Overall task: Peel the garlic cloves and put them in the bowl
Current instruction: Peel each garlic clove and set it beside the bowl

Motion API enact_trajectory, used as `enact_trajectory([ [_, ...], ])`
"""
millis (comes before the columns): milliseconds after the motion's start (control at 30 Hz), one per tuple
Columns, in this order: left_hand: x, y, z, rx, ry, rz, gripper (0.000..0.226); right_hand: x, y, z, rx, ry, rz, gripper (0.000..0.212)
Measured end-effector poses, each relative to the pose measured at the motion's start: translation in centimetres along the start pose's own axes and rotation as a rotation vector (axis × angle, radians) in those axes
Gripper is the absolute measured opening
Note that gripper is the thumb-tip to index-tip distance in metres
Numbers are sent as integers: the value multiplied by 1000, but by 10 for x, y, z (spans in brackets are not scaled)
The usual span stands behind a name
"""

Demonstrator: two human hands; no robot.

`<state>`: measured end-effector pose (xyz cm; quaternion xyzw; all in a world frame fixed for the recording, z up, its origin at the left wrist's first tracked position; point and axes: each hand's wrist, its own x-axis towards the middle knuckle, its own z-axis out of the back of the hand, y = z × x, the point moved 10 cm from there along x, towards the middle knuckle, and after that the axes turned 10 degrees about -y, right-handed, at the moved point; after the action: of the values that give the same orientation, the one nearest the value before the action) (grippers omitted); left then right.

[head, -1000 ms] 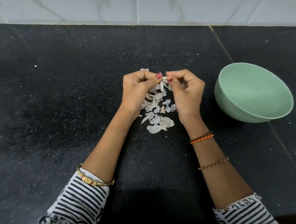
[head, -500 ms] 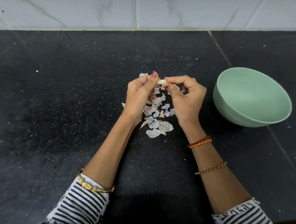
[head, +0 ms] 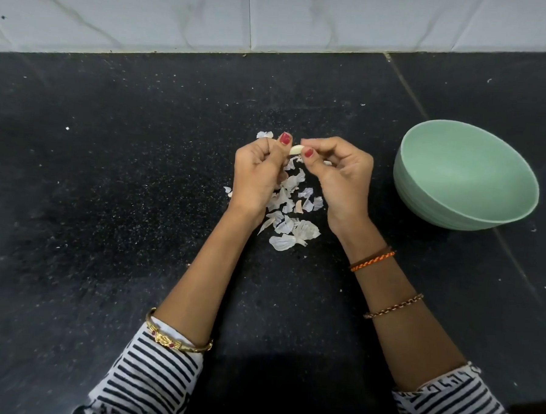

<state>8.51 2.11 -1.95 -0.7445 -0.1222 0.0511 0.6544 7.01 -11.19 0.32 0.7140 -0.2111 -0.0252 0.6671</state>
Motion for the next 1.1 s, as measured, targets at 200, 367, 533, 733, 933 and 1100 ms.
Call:
enact_trajectory([
  [200, 5, 5, 11, -53, -83, 68, 43, -2, -8, -8, 1, 100, -146, 22],
  [367, 1, -6, 12, 110, -92, -128, 54, -1, -11, 3, 87, -41, -156, 17],
  [533, 0, -11, 10, 78, -38, -163, 19, 0, -7, 6, 32, -71, -91, 17],
  [733, -1, -12, 4, 36, 23, -125, 13, -1, -4, 4, 90, -52, -94, 23],
  [933, -2, -13, 0, 74, 81, -162, 13, -2, -6, 3, 122, -28, -137, 27],
  [1100, -1, -16, 6, 113, 30, -211, 12, -4, -7, 2, 129, -17, -169, 22],
])
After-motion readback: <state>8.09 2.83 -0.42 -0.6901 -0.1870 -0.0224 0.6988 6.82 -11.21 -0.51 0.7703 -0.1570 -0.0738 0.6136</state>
